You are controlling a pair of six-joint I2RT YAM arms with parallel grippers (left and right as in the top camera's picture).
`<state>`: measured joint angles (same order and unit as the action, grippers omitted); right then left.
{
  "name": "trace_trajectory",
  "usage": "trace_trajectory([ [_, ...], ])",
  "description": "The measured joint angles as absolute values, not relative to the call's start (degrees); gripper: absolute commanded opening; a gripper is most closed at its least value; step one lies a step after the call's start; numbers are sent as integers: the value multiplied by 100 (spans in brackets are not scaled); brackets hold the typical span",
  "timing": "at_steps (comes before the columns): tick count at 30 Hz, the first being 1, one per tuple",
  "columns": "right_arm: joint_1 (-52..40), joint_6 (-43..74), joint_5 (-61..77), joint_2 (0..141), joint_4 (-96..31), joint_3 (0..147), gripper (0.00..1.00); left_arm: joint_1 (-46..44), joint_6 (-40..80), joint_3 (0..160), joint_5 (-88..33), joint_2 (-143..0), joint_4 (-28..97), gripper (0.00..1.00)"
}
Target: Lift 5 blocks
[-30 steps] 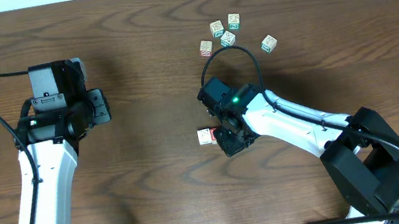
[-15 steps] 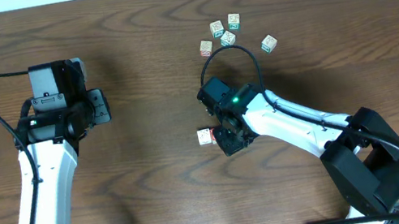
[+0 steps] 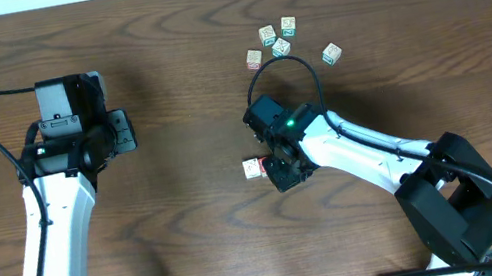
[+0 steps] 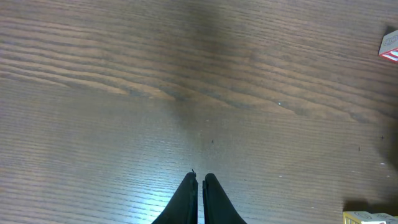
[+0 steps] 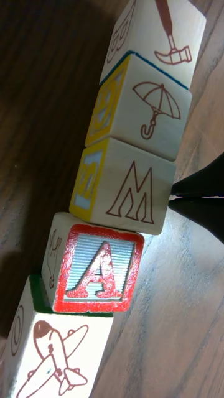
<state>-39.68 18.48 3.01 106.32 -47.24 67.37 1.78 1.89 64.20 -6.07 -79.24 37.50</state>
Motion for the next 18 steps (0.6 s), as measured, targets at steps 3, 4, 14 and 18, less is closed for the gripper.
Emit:
trace_trajectory([
  [3,-3968,1850,301,10632,-4683,6737,1,178,189,6420,-607,-7924,3750,7],
  [4,-3968,1848,301,10632,-4659,6737,1,178,189,6420,-607,-7924,3750,7],
  [14,-3968,1850,301,10632,-4617,6737,1,178,189,6420,-609,-7924,3750,8],
  [18,-3968,1850,301,10632,-4622,6737,1,178,187,6420,-733,-7924,3750,7],
])
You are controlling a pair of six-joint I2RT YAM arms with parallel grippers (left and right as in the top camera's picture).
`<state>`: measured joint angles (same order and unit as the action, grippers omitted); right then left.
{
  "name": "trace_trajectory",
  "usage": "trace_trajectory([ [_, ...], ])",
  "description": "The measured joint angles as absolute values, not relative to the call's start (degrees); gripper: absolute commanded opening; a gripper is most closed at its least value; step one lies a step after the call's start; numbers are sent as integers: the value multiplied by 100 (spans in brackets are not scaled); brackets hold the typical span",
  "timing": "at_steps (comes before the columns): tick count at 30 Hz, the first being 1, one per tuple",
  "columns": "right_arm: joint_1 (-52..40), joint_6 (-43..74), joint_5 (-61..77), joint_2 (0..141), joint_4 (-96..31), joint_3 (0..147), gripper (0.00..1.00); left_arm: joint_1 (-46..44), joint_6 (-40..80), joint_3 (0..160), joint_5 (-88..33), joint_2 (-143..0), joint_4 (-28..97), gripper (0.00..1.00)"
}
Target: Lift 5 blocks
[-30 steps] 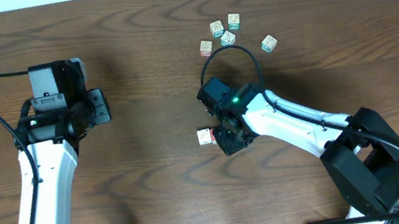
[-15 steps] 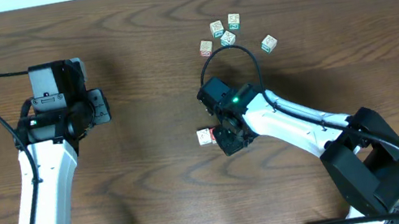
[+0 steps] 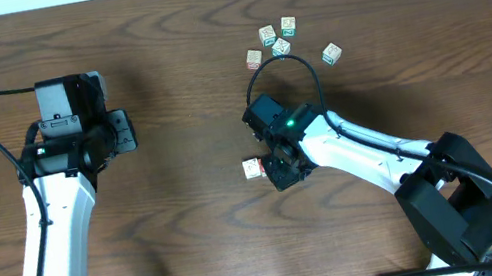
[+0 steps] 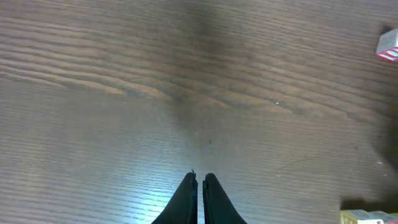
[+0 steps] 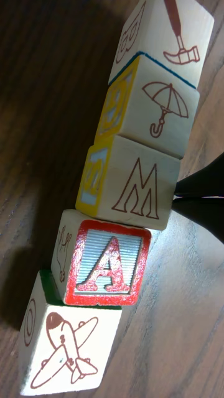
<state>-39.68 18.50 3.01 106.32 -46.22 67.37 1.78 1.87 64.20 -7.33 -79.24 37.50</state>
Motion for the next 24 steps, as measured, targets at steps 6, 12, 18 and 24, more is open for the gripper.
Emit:
trace_trajectory([
  [6,-3968,1850,301,10632,-4641,6737,1,158,191,6420,-1129,-7926,3747,7],
  [12,-3968,1931,298,10632,-4644,6737,1,12,191,6420,-1240,-7992,3701,7],
  [18,-3968,1997,301,10632,-4628,6737,1,-51,191,6420,-1306,-8125,3701,7],
  [24,-3968,2021,276,10632,-4569,6737,1,-51,191,6420,-1321,-8132,3699,7],
])
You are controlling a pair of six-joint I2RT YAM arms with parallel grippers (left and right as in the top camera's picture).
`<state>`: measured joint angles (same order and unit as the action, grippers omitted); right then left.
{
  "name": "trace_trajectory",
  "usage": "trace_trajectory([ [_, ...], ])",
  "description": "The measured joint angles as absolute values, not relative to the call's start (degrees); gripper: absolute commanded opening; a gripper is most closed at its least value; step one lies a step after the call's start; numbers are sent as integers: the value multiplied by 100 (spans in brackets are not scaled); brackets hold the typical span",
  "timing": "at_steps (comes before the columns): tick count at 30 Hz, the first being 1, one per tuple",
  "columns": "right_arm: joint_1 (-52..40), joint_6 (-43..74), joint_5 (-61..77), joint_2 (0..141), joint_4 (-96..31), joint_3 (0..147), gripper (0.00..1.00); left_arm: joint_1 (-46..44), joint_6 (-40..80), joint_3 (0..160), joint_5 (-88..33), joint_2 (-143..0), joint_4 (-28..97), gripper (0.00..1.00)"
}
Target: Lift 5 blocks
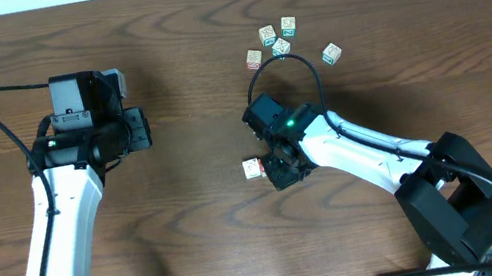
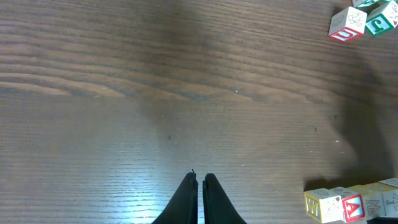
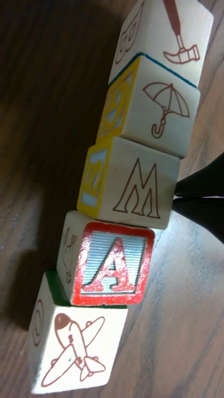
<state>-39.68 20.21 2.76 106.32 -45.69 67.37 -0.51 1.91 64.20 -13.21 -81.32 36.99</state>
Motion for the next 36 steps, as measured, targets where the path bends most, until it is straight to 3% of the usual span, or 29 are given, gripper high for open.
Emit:
trace_trajectory([
  [20,-3970,2040,152,10632,-4547,6737,1,-51,191,6420,-1321,-8132,3699,7],
  [36,-4073,2108,-123,10632,-5564,6726,1,-51,191,6420,-1321,-8132,3701,7],
])
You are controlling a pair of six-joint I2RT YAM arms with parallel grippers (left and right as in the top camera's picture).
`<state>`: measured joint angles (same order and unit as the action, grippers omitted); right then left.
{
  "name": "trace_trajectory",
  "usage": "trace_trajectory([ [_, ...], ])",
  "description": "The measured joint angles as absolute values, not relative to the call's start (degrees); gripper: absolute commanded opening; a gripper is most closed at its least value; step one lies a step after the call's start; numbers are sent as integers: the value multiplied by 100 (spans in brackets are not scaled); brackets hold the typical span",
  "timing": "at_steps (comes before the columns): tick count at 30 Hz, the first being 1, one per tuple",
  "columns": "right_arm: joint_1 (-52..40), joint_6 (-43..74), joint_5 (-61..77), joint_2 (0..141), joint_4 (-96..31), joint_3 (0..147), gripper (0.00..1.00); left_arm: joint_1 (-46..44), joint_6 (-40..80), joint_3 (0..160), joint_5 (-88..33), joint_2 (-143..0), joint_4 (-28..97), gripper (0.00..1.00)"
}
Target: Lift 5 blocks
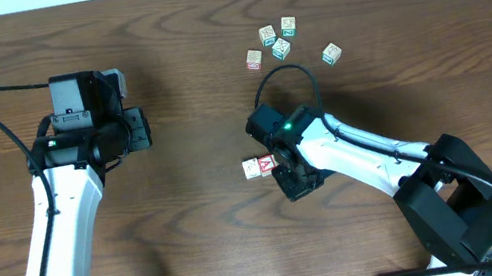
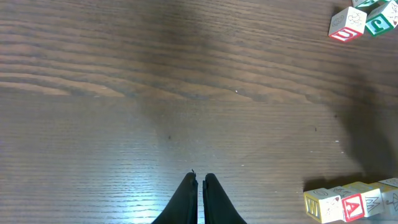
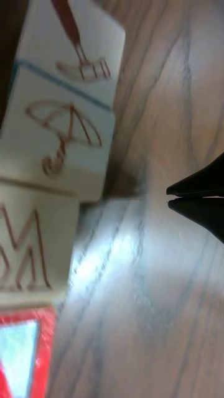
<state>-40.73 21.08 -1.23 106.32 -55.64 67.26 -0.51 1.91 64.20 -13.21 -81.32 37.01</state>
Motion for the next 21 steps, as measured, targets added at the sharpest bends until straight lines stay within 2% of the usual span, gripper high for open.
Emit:
trace_trajectory([
  [21,-4073,2152,-633,10632,-5028,6726,1,-51,189,6420,-1321,-8132,3706,7],
])
